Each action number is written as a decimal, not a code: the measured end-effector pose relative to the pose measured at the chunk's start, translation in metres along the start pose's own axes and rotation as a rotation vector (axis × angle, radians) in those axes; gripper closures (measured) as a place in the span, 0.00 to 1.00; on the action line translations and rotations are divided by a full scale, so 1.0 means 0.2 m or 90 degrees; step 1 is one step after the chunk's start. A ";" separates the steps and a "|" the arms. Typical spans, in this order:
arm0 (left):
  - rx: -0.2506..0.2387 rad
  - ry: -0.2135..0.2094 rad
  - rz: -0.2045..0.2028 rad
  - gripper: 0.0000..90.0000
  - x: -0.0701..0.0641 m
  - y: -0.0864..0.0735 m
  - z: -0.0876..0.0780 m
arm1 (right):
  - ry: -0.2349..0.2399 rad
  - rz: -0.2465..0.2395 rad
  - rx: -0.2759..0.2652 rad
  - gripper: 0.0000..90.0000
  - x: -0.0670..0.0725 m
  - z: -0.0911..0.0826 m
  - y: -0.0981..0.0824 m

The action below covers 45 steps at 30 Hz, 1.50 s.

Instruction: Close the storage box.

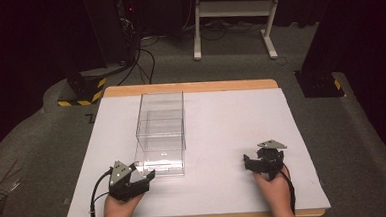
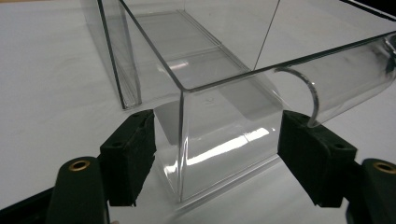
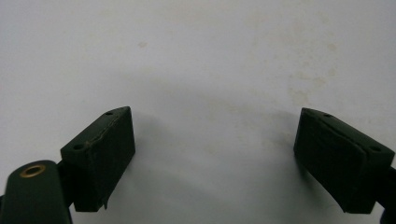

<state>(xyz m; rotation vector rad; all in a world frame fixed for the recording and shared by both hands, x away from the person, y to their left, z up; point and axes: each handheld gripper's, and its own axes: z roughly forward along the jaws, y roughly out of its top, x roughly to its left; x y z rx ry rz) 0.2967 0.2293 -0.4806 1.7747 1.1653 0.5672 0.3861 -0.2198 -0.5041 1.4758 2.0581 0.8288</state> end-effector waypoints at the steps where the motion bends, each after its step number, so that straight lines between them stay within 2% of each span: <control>1: 0.001 0.003 0.001 0.32 0.00 0.00 0.00 | 0.000 0.000 0.000 0.14 0.00 0.00 0.00; 9: 0.004 0.008 0.010 0.35 0.02 0.02 0.01 | 0.000 0.000 0.000 0.14 0.00 0.00 0.00; 27: -0.013 0.013 -0.013 0.38 0.06 0.06 0.10 | 0.000 0.000 0.000 0.14 0.00 0.00 0.00; 38: -0.014 0.020 -0.015 0.38 0.08 0.08 0.14 | 0.000 0.001 0.000 0.14 0.00 0.00 0.00; 43: -0.015 0.031 -0.018 0.38 0.10 0.10 0.16 | 0.000 0.001 0.000 0.14 0.00 0.00 0.00; 45: -0.016 0.042 -0.024 0.33 0.10 0.10 0.17 | 0.000 0.001 0.000 0.14 0.00 0.00 0.00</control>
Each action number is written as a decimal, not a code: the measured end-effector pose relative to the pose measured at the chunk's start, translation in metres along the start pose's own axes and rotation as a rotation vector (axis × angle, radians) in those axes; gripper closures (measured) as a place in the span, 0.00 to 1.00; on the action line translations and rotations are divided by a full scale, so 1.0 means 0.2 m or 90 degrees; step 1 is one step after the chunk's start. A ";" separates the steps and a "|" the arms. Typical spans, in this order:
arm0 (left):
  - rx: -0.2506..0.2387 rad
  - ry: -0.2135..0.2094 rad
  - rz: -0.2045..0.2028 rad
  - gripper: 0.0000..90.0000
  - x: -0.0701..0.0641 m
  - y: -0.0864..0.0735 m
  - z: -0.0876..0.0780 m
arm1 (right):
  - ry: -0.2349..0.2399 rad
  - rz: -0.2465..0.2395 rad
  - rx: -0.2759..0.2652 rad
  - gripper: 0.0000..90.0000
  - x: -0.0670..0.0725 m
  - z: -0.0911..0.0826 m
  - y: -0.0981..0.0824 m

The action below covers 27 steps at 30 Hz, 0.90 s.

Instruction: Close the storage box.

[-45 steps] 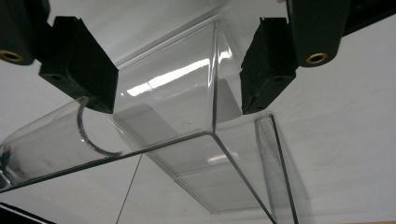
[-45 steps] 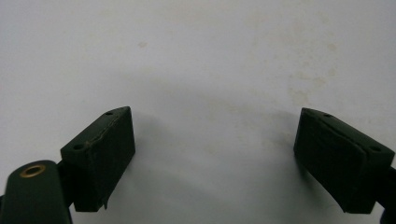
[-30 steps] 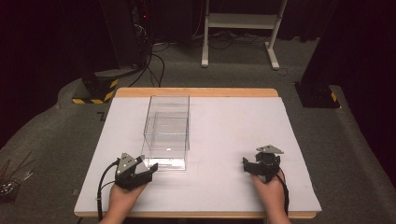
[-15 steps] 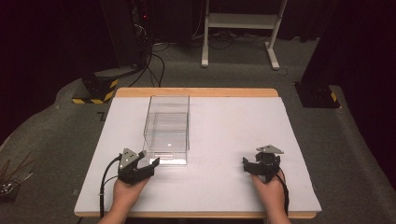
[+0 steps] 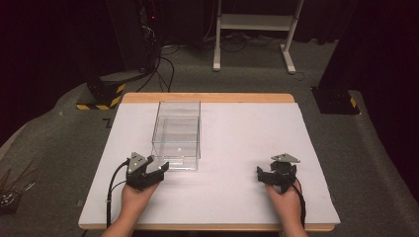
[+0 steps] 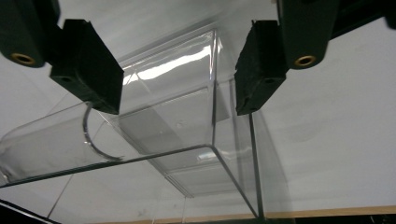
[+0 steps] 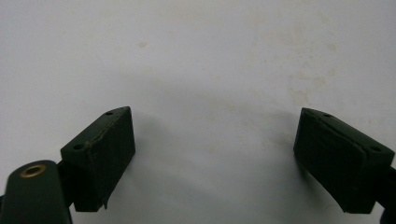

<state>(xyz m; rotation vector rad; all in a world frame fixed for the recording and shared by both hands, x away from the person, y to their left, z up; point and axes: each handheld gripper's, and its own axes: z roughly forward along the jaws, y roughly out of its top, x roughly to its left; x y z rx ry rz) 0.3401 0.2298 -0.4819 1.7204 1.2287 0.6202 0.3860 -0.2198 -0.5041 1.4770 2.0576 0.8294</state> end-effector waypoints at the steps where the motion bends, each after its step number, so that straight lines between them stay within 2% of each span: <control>1: -0.001 0.005 -0.003 0.29 0.00 0.00 0.00 | 0.000 0.000 0.000 0.14 0.00 0.00 0.00; 4: 0.001 0.008 -0.006 0.24 0.01 0.00 0.01 | 0.000 0.000 0.000 0.14 0.00 0.00 0.00; 5: 0.003 0.008 -0.014 0.23 0.01 0.00 0.02 | 0.000 0.000 0.000 0.14 0.00 0.00 0.00; 13: 0.005 0.012 -0.019 0.19 0.01 0.01 0.05 | 0.000 0.000 0.000 0.14 0.00 0.00 0.00; 27: 0.001 0.025 -0.023 0.15 0.03 0.04 0.11 | 0.000 -0.001 0.000 0.14 0.00 0.00 0.00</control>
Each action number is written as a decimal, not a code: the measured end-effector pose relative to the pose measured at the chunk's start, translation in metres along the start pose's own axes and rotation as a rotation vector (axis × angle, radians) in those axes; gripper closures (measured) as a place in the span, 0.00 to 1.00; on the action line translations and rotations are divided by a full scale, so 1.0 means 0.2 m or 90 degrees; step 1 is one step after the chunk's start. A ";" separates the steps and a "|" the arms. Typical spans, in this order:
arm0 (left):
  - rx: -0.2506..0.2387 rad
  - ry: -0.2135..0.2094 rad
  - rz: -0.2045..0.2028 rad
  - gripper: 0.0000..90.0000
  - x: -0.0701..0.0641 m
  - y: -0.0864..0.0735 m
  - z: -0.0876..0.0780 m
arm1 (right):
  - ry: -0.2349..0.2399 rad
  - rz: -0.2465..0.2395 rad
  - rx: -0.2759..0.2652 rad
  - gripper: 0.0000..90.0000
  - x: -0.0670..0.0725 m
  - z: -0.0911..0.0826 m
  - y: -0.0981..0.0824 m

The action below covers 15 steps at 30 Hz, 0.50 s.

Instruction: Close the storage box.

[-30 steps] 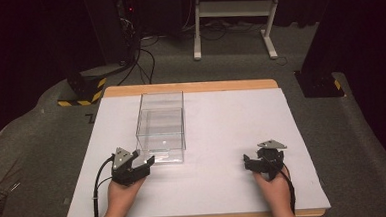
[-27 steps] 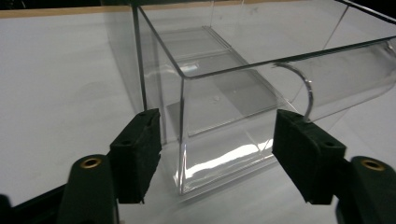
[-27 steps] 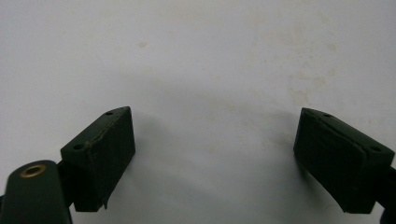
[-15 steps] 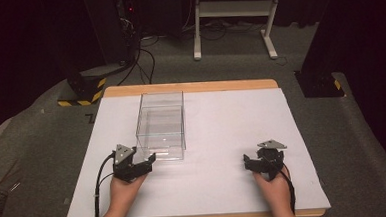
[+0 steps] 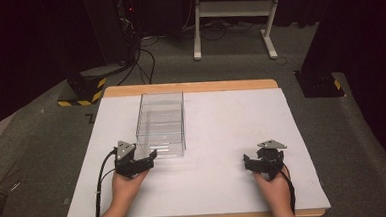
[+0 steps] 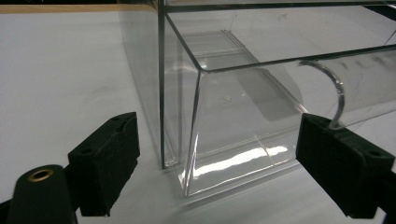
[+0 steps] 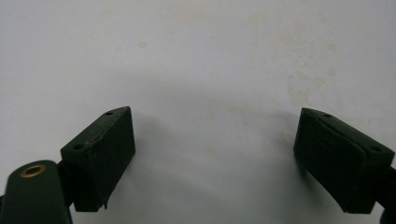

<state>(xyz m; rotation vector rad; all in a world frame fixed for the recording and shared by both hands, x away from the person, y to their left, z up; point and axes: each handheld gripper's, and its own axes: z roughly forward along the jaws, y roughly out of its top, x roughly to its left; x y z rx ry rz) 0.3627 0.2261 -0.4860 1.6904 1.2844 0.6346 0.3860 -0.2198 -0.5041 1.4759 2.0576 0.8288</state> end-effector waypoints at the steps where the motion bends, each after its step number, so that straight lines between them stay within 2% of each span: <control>1: -0.001 0.003 0.003 0.15 0.00 0.00 0.01 | 0.000 0.000 0.000 0.14 0.00 0.00 0.00; 6: -0.006 0.005 -0.006 0.14 0.00 0.00 0.03 | 0.000 0.000 0.000 0.14 0.00 0.00 0.00; 11: -0.009 0.005 -0.004 0.12 0.00 0.00 0.05 | 0.000 0.000 0.000 0.14 0.00 0.00 0.00; 15: -0.012 0.010 -0.016 0.11 0.01 0.00 0.07 | 0.000 -0.001 0.000 0.14 0.00 0.00 0.00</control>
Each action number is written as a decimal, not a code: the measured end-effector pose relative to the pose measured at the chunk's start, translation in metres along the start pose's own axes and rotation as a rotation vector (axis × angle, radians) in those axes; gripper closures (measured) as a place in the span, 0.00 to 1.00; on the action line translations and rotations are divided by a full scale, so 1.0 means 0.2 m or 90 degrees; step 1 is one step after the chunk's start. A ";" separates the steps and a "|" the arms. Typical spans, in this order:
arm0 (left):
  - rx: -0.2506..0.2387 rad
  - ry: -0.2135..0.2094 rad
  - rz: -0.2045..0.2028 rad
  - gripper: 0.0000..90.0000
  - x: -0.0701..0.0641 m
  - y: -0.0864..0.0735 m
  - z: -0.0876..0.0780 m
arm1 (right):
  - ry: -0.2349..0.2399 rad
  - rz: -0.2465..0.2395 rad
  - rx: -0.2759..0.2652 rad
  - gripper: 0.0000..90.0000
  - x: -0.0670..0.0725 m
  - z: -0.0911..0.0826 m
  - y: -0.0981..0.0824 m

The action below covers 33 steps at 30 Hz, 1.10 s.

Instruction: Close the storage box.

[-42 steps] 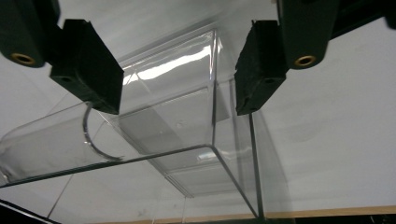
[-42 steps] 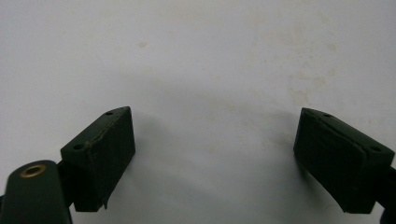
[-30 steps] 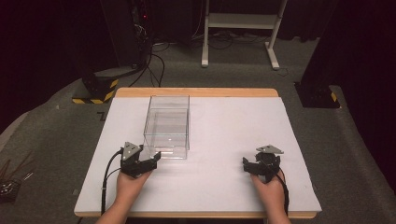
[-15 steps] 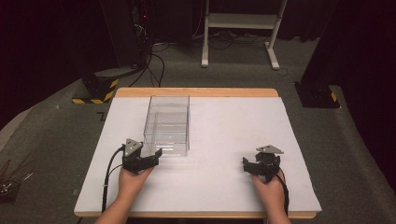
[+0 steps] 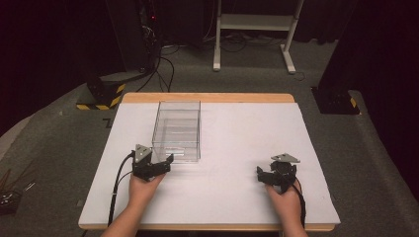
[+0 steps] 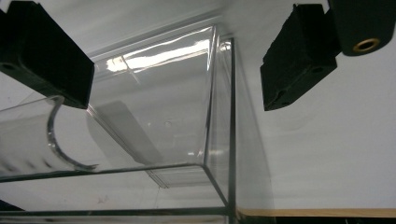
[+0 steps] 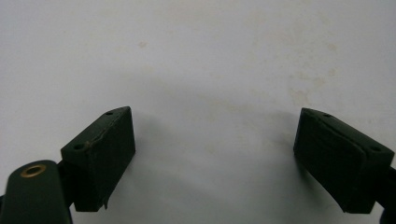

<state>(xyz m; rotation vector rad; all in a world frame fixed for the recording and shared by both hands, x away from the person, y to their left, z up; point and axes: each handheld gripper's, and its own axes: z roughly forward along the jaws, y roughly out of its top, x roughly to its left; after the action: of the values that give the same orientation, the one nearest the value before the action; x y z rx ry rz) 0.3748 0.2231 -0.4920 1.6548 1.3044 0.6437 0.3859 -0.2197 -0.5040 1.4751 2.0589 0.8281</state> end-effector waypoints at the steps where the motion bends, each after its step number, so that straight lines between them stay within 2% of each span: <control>1: 0.000 -0.001 -0.004 0.10 0.00 0.00 0.00 | 0.000 0.000 0.000 0.14 0.00 0.00 0.00; 7: 0.000 0.002 -0.011 0.07 0.01 0.00 0.02 | 0.000 0.000 0.000 0.14 0.00 0.00 0.00; 13: 0.002 0.008 0.004 0.06 -0.01 0.04 0.05 | 0.000 0.000 0.000 0.14 0.00 0.00 0.00; 17: -0.003 0.009 -0.008 0.07 -0.01 0.05 0.06 | 0.000 0.001 0.000 0.14 0.00 0.00 0.00; 20: -0.004 0.011 -0.006 0.07 -0.01 0.05 0.06 | 0.000 0.000 0.000 0.14 0.00 0.00 0.00; 23: -0.005 0.009 -0.013 0.07 -0.01 0.05 0.07 | 0.000 0.000 0.000 0.14 0.00 0.00 0.00; 31: 0.001 0.003 -0.012 0.11 -0.01 0.05 0.05 | 0.000 0.001 0.000 0.14 0.00 0.00 0.00; 33: 0.003 -0.008 -0.010 0.12 -0.01 0.05 0.03 | 0.000 0.001 0.000 0.14 0.00 0.00 0.00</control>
<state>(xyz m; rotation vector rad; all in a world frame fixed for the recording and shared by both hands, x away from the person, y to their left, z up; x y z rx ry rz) 0.3842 0.2192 -0.4862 1.6482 1.3088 0.6213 0.3858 -0.2196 -0.5040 1.4766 2.0586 0.8288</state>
